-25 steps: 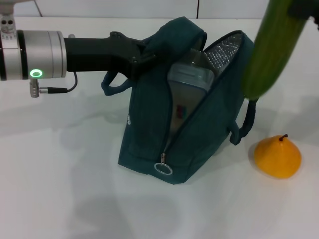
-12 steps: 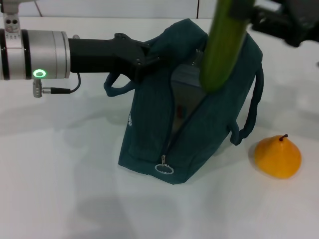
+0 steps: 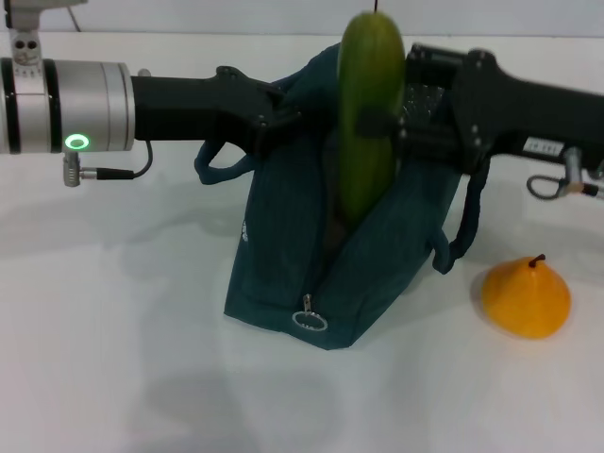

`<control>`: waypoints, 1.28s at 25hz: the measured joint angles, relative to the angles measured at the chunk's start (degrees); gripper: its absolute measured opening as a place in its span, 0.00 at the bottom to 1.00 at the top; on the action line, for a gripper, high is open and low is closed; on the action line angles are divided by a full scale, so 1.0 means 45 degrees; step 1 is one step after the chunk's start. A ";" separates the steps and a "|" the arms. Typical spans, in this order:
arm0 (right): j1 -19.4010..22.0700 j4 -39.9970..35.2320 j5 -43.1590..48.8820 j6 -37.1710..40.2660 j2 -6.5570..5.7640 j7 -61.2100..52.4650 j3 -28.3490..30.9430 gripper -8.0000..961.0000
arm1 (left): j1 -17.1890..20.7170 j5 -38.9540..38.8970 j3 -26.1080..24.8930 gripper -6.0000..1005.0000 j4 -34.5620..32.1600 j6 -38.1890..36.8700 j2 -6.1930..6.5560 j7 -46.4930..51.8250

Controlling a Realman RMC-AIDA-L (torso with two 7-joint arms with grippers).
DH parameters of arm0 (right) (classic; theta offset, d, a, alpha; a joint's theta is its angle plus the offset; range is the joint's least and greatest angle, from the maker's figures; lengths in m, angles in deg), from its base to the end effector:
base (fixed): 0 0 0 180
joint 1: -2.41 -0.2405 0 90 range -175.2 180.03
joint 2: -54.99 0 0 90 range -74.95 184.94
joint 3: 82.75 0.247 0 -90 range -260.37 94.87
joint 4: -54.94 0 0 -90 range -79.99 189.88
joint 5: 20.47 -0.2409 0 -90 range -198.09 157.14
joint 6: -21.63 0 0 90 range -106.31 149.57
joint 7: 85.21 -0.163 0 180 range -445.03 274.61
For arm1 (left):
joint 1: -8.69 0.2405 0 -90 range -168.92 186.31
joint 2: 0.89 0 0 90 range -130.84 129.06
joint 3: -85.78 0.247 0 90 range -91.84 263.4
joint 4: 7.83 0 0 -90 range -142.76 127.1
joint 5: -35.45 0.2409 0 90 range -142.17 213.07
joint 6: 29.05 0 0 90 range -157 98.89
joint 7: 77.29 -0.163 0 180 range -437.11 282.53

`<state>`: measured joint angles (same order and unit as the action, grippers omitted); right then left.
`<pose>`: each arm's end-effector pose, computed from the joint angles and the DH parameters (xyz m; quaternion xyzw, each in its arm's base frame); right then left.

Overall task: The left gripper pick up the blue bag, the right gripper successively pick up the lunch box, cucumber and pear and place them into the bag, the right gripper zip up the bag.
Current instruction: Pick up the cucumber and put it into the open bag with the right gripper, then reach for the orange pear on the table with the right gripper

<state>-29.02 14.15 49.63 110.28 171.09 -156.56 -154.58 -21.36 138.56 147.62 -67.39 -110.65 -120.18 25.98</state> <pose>0.1475 0.3710 -0.0079 -0.9032 0.0451 0.4184 0.0845 -0.1651 0.3947 0.0042 -0.9452 -0.1999 -0.2302 0.1169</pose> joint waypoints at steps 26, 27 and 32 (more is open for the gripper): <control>0.1975 0.1353 -0.3379 0.2000 -0.0152 0.4336 -0.0645 0.90 | -0.0146 0.0124 -0.0048 0.05 0.0075 0.0278 0.0006 0.0000; 0.2375 0.1405 -0.3440 0.2327 -0.0157 0.4656 -0.0354 0.92 | -0.0136 0.0139 -0.0050 0.05 0.0080 0.0330 0.0006 -0.0001; 0.3764 0.3227 -0.3434 0.2855 -0.0180 0.7286 0.0098 0.92 | -0.0133 0.0259 -0.0050 0.05 0.0113 0.0573 -0.0003 -0.0002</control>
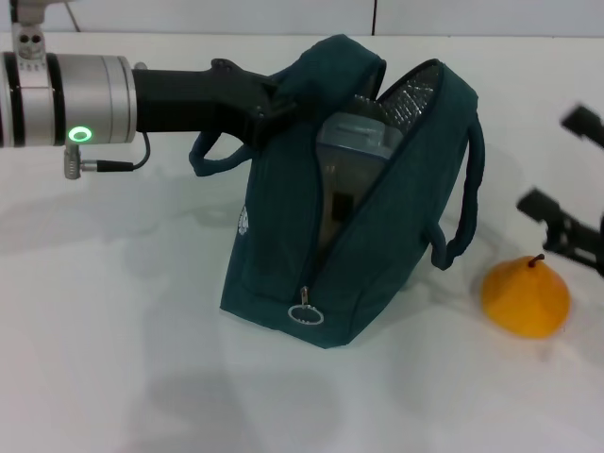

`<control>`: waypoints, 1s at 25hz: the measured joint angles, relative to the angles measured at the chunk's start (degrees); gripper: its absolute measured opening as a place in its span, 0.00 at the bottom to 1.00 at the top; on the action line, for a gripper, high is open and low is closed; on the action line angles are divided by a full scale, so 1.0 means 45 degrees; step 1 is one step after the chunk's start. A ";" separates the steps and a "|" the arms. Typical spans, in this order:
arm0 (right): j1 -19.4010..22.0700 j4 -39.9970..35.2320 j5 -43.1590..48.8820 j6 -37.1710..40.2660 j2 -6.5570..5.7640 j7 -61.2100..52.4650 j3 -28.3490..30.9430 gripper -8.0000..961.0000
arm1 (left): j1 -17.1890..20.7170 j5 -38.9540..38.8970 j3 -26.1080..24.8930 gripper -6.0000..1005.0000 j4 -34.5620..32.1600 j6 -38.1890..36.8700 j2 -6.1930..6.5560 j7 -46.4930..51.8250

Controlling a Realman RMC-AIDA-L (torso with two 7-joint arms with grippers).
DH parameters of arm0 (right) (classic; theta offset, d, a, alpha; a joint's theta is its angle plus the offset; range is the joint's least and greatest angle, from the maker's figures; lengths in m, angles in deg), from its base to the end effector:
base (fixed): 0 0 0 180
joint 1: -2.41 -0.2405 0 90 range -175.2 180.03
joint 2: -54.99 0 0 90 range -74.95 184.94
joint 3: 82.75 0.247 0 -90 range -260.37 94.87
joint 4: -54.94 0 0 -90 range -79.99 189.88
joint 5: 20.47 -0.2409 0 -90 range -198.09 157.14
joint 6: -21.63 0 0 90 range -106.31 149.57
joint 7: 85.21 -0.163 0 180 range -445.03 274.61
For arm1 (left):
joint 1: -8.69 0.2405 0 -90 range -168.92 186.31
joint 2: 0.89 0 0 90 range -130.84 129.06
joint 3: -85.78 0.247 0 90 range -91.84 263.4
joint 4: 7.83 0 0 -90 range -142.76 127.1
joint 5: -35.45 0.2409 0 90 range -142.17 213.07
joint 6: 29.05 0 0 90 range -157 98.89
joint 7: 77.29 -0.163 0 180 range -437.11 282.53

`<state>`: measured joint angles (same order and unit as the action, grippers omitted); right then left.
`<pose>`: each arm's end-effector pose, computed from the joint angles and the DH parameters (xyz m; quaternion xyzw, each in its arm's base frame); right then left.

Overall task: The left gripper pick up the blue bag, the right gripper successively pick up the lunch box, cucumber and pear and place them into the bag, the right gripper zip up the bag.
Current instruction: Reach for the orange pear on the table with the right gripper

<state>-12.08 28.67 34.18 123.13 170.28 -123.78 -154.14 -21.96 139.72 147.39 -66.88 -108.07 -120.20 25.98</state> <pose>0.2641 0.2826 0.0115 -0.8307 0.0032 0.4811 0.2802 -0.1677 0.4028 0.0039 -0.9434 -0.2041 -0.2225 0.1374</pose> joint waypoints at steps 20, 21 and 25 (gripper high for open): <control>0.0069 0.6458 -0.1751 0.0004 0.0015 0.4067 0.0016 0.89 | -0.0194 0.0058 0.0117 0.05 0.0310 0.0144 -0.0031 -0.0155; 0.0066 0.6459 -0.1715 -0.0164 0.0016 0.4066 0.0014 0.88 | -0.0199 0.0058 0.0118 0.05 0.0324 0.0146 -0.0031 -0.0164; 0.0045 0.6458 -0.1677 -0.0385 0.0020 0.4033 -0.0027 0.85 | -0.0201 0.0058 0.0118 0.05 0.0398 0.0259 -0.0030 -0.0175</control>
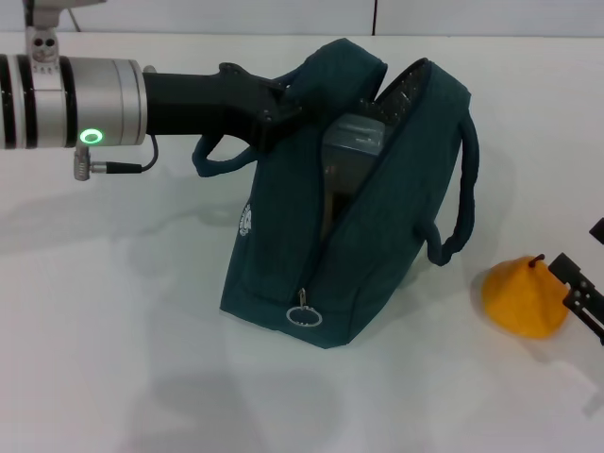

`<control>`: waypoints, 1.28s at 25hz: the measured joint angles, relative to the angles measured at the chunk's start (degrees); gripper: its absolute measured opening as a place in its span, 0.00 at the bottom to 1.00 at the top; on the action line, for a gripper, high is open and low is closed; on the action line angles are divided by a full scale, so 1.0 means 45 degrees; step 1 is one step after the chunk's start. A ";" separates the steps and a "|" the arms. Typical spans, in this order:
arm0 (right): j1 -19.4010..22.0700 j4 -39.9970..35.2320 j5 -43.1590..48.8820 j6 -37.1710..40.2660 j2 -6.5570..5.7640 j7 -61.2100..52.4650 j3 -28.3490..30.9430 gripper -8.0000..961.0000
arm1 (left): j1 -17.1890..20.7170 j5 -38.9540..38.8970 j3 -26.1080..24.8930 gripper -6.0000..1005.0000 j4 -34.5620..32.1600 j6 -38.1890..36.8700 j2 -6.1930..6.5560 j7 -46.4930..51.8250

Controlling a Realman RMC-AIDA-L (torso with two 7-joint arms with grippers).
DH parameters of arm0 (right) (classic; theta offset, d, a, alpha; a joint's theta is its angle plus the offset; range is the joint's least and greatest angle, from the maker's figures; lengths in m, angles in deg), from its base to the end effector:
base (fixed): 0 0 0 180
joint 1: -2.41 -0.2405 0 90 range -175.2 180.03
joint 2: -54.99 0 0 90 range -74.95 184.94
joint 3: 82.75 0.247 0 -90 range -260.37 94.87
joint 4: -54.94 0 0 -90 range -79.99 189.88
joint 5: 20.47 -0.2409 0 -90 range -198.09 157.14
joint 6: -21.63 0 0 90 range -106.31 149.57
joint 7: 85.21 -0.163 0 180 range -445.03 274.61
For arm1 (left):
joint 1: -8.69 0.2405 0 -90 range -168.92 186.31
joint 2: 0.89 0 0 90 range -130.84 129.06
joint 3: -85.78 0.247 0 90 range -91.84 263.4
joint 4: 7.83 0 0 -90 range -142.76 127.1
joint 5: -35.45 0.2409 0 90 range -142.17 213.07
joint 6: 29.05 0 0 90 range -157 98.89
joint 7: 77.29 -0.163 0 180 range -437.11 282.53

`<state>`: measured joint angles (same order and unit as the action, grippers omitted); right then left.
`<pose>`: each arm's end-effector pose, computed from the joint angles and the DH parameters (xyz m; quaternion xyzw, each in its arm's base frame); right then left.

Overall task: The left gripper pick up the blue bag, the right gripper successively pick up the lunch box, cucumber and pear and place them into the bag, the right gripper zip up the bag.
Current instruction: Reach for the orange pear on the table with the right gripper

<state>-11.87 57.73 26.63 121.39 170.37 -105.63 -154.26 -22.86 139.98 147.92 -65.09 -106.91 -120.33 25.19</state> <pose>0.3418 0.2222 -0.0315 -0.8149 0.1368 0.3928 0.4036 -0.1679 0.4054 -0.0040 -0.9445 -0.2045 -0.2180 0.1361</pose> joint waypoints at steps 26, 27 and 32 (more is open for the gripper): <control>-0.0609 -0.0429 0.0674 -0.1265 0.0063 -0.0607 -0.0524 0.40 | -0.0121 -0.0014 -0.0007 0.05 0.0037 0.0017 0.0020 -0.0124; -0.0602 -0.0430 0.0674 -0.1270 0.0062 -0.0600 -0.0524 0.39 | -0.0120 -0.0013 -0.0013 0.05 0.0038 0.0018 0.0020 -0.0125; -0.0592 -0.0437 0.0674 -0.1278 0.0062 -0.0564 -0.0512 0.33 | -0.0117 -0.0009 -0.0057 0.05 0.0064 0.0018 0.0020 -0.0145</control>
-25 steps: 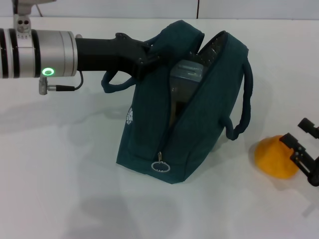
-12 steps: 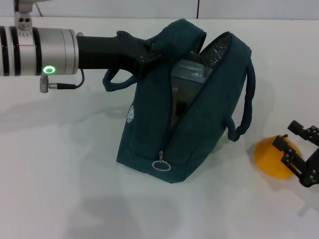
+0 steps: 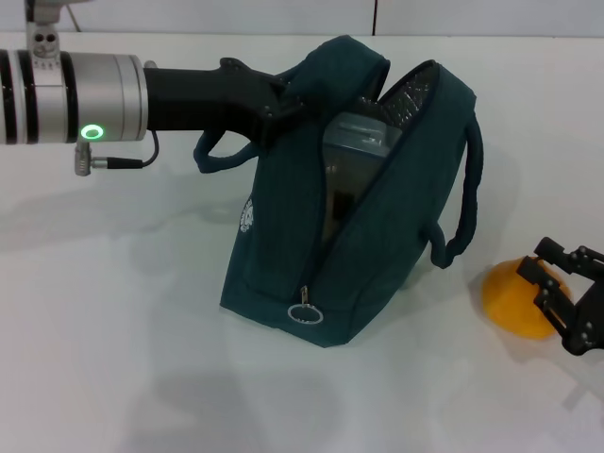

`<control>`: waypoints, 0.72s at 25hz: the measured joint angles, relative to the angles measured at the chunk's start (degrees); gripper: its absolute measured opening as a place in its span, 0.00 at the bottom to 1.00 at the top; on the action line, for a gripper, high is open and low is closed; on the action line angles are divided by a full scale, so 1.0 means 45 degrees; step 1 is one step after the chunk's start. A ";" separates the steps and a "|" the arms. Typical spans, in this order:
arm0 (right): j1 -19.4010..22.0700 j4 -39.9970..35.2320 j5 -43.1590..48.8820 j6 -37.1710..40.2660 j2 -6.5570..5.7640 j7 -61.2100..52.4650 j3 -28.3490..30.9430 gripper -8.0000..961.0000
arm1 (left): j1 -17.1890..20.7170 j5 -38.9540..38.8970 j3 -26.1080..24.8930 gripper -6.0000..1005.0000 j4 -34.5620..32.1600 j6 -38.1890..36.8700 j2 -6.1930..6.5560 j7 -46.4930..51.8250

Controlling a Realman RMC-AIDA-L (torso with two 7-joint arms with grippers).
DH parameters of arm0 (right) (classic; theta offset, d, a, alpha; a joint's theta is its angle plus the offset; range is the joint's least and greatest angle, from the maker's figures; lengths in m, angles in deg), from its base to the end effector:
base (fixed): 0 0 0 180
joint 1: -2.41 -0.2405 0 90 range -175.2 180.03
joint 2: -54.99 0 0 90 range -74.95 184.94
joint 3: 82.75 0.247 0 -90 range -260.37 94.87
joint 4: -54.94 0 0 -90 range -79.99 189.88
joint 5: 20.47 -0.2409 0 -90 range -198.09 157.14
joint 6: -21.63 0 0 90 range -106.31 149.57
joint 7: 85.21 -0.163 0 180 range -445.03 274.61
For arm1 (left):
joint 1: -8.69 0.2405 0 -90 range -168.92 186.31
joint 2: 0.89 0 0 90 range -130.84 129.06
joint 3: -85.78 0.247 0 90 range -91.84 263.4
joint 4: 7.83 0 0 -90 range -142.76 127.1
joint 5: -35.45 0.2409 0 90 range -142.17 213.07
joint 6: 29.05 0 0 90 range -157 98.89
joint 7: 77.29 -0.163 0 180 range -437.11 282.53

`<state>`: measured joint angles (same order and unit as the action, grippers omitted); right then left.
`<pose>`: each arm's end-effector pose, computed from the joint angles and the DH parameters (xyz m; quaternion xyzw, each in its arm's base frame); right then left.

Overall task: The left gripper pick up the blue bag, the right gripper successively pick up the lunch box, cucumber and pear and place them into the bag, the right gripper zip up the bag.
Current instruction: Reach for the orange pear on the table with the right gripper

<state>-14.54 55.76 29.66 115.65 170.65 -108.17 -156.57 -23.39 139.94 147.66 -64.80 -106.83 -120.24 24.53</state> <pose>0.3357 0.2400 -0.0491 -0.8475 0.1397 0.3682 0.3559 -0.1658 0.4075 -0.0032 -0.9456 -0.1977 -0.2186 0.1380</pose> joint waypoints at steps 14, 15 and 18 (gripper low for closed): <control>-0.0021 -0.0188 -0.0009 -0.0047 0.0000 -0.0038 -0.0049 0.24 | -0.0017 0.0002 0.0037 0.05 0.0006 0.0000 0.0000 -0.0011; -0.0022 -0.0191 -0.0008 -0.0059 0.0000 -0.0038 -0.0050 0.23 | -0.0018 0.0002 0.0040 0.05 0.0006 0.0000 0.0000 -0.0011; -0.0022 -0.0195 -0.0009 -0.0167 0.0000 -0.0040 -0.0050 0.21 | -0.0023 0.0002 0.0054 0.05 0.0006 0.0000 0.0000 -0.0012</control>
<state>-14.64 54.89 29.62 114.89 170.65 -108.35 -156.79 -23.49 139.95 147.91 -64.78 -106.83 -120.25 24.48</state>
